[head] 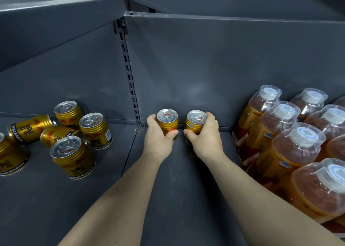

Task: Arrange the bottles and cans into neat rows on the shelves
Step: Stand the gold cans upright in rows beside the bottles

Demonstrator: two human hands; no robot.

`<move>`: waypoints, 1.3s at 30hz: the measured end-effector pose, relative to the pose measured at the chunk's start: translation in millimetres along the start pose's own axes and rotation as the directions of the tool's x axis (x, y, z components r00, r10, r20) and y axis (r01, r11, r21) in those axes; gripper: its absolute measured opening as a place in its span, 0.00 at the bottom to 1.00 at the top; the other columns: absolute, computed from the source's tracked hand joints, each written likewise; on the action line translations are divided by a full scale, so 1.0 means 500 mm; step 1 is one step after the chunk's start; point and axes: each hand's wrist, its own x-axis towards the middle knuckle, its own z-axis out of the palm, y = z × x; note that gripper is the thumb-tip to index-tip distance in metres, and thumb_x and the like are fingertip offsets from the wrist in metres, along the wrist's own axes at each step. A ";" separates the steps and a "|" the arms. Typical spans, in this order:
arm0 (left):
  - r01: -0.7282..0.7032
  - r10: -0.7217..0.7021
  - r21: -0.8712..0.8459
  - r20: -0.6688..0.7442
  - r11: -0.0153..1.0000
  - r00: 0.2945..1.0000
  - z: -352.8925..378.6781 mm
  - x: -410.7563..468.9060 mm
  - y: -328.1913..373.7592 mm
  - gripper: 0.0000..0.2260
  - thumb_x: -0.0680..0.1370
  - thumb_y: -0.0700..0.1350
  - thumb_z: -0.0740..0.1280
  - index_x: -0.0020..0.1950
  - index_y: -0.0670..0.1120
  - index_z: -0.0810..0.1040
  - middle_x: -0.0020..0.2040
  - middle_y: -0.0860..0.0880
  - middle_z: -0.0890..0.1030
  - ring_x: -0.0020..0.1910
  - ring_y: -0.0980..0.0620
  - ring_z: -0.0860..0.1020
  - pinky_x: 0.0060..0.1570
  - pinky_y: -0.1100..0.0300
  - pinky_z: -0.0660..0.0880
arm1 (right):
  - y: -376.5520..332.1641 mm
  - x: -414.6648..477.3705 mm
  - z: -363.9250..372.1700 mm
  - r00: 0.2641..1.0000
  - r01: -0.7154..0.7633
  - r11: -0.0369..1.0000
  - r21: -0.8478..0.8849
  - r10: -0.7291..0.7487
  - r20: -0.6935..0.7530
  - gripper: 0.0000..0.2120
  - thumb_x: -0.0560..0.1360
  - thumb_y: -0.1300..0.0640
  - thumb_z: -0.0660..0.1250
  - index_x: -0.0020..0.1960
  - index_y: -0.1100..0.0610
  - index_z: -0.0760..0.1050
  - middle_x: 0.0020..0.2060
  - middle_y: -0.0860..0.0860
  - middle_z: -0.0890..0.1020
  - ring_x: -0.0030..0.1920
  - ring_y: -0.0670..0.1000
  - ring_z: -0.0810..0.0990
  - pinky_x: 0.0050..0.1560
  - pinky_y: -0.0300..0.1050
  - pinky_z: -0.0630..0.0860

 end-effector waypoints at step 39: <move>0.022 -0.013 0.127 -0.068 0.992 0.998 0.003 0.009 0.004 0.30 0.79 0.41 0.70 0.76 0.44 0.58 0.72 0.44 0.69 0.70 0.45 0.69 0.66 0.54 0.68 | -0.001 0.002 0.018 1.000 -0.025 0.999 0.048 0.025 0.002 0.39 0.68 0.46 0.79 0.71 0.53 0.63 0.65 0.52 0.70 0.67 0.55 0.69 0.66 0.48 0.69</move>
